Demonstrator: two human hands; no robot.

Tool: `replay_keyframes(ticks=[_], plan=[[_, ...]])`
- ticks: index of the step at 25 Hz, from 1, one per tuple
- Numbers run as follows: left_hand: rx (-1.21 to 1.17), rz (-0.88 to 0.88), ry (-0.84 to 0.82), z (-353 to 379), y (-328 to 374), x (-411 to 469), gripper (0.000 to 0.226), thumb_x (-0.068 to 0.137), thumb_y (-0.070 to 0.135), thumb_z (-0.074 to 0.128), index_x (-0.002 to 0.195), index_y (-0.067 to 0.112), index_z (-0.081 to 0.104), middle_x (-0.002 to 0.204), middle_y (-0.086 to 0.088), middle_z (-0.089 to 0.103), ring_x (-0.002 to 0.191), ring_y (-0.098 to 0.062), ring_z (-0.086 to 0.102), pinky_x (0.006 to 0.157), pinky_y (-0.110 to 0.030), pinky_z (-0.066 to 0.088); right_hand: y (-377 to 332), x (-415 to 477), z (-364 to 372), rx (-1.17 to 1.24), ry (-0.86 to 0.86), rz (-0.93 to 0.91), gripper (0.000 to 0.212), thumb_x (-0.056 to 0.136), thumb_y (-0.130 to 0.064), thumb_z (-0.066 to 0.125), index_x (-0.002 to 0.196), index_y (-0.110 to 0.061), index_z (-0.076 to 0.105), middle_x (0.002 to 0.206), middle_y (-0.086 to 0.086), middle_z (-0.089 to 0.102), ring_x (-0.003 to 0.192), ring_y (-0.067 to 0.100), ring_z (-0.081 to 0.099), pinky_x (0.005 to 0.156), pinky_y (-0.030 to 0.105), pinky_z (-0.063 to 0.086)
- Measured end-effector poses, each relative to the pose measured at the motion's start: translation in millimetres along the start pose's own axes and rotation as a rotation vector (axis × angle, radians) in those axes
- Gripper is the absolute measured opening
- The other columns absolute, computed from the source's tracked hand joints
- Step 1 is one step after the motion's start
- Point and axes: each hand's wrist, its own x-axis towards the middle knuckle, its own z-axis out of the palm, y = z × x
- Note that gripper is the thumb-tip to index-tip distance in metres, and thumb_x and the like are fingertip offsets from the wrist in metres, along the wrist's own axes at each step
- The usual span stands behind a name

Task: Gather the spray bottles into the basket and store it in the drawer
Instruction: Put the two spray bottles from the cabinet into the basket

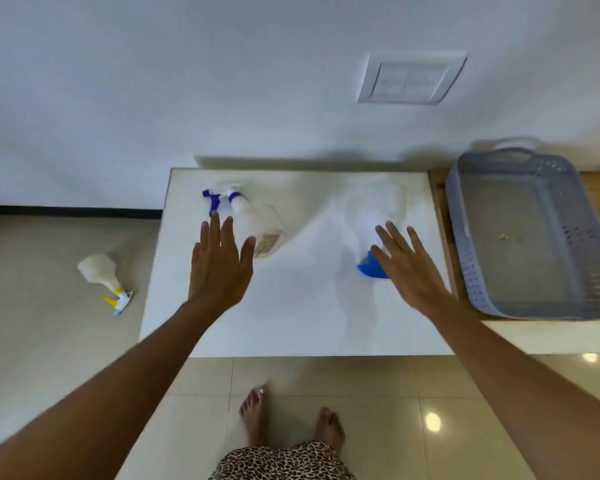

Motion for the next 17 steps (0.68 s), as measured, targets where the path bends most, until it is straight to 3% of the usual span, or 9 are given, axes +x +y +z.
replay_keyframes(ticks=[3,7,10,12,14,17], plan=[[-0.028,-0.091,0.017,17.4,-8.7,46.6,0.058,0.094,0.042,0.032,0.141,0.008,0.023,0.154,-0.014,0.020,0.142,-0.032,0.016,0.113,-0.048,0.021,12.1,36.5,11.8,-0.314,-0.044,-0.163,0.073,0.079,-0.017,0.067,0.139,-0.008,0.025,0.156,0.020,0.003,0.143,0.038,-0.003,0.115,0.056,0.004],[-0.179,-0.237,-0.045,35.9,-14.0,97.1,0.059,0.092,0.045,0.038,0.136,0.007,0.031,0.139,-0.016,0.044,0.127,-0.033,0.041,0.105,-0.048,0.038,9.3,64.8,37.5,-0.601,-0.102,-0.307,0.059,0.083,-0.018,0.063,0.131,-0.003,0.033,0.153,0.020,0.021,0.143,0.038,0.002,0.114,0.053,-0.003],[-0.391,-0.413,-0.066,43.8,-12.5,122.3,0.059,0.089,0.048,0.043,0.131,0.007,0.038,0.125,-0.011,0.053,0.109,-0.026,0.052,0.092,-0.035,0.045,9.4,74.4,47.1,-0.632,-0.096,-0.285,0.049,0.086,-0.016,0.059,0.126,0.000,0.037,0.142,0.021,0.041,0.141,0.039,0.018,0.113,0.050,-0.005],[-0.564,-0.537,-0.088,49.9,-13.3,133.2,0.057,0.086,0.048,0.051,0.127,0.010,0.042,0.112,-0.007,0.054,0.097,-0.020,0.051,0.083,-0.030,0.044,7.3,76.6,47.0,-0.646,-0.044,-0.303,0.038,0.083,-0.018,0.064,0.116,-0.006,0.050,0.127,0.012,0.059,0.132,0.034,0.040,0.115,0.047,0.005],[-0.737,-0.656,-0.119,50.9,-17.1,140.4,0.058,0.081,0.044,0.060,0.128,0.016,0.040,0.111,-0.005,0.052,0.096,-0.020,0.051,0.084,-0.033,0.045,5.6,77.1,46.2,-0.605,-0.005,-0.340,0.026,0.079,-0.019,0.068,0.103,-0.013,0.061,0.104,0.000,0.069,0.115,0.026,0.057,0.115,0.043,0.016],[-0.818,-0.743,-0.193,45.6,-19.5,143.1,0.063,0.078,0.034,0.065,0.132,0.020,0.035,0.112,-0.006,0.050,0.096,-0.022,0.052,0.081,-0.038,0.047,5.3,78.0,38.7,-0.465,0.090,-0.346,0.021,0.077,-0.016,0.067,0.098,-0.014,0.065,0.096,-0.002,0.070,0.103,0.019,0.063,0.113,0.040,0.023]])
